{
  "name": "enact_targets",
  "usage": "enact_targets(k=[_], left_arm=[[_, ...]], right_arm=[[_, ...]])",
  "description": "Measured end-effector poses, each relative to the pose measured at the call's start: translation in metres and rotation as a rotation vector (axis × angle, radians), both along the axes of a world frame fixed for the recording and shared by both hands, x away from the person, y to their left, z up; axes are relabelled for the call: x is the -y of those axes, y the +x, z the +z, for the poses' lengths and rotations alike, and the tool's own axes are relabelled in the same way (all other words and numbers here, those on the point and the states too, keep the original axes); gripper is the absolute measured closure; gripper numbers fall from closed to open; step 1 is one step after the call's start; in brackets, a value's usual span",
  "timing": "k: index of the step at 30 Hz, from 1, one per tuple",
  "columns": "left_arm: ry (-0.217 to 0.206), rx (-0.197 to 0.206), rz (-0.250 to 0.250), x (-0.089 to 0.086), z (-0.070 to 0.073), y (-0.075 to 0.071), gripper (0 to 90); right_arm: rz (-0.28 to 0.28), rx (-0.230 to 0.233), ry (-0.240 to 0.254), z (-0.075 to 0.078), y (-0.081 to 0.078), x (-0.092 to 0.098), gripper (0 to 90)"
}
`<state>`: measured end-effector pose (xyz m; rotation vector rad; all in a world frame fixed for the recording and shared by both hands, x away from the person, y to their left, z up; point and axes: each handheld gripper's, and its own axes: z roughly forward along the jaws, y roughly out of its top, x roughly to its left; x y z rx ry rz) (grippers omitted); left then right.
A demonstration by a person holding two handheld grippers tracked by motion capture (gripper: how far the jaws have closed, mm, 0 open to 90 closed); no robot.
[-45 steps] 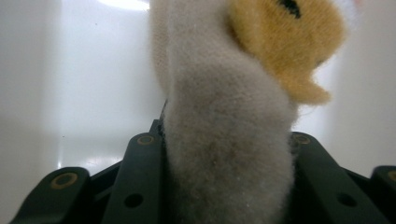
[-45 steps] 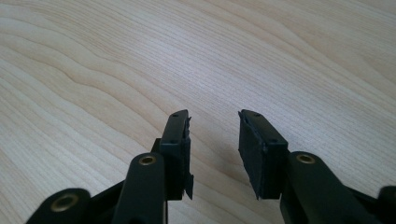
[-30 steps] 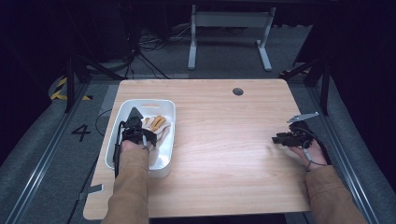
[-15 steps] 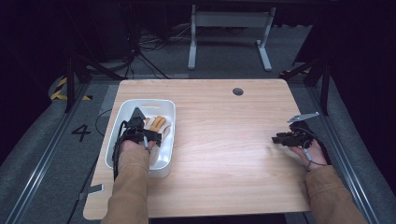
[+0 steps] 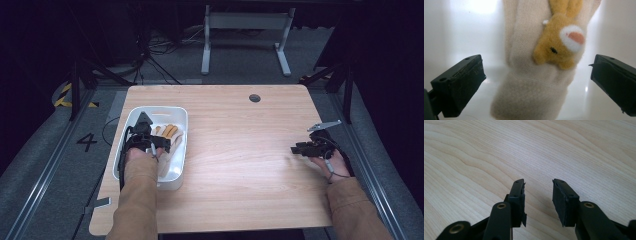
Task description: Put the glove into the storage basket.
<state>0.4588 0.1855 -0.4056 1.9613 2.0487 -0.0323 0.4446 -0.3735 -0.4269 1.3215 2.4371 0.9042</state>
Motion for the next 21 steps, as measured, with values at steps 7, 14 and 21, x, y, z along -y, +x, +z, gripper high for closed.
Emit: enact_targets(k=[7,14,21], left_arm=[[0.016,0.059,-0.002,-0.001,0.018,-0.004,0.0],[0.024,0.248,-0.049,0.007,0.047,-0.011,0.0],[0.028,0.413,-0.123,0.031,0.062,-0.017,0.0]], right_arm=[[-0.001,0.002,0.002,0.0,0.0,0.0,62.5],[-0.004,-0.001,-0.002,0.0,-0.001,0.0,62.1],[0.0,0.005,-0.002,0.001,-0.003,0.001,62.0]])
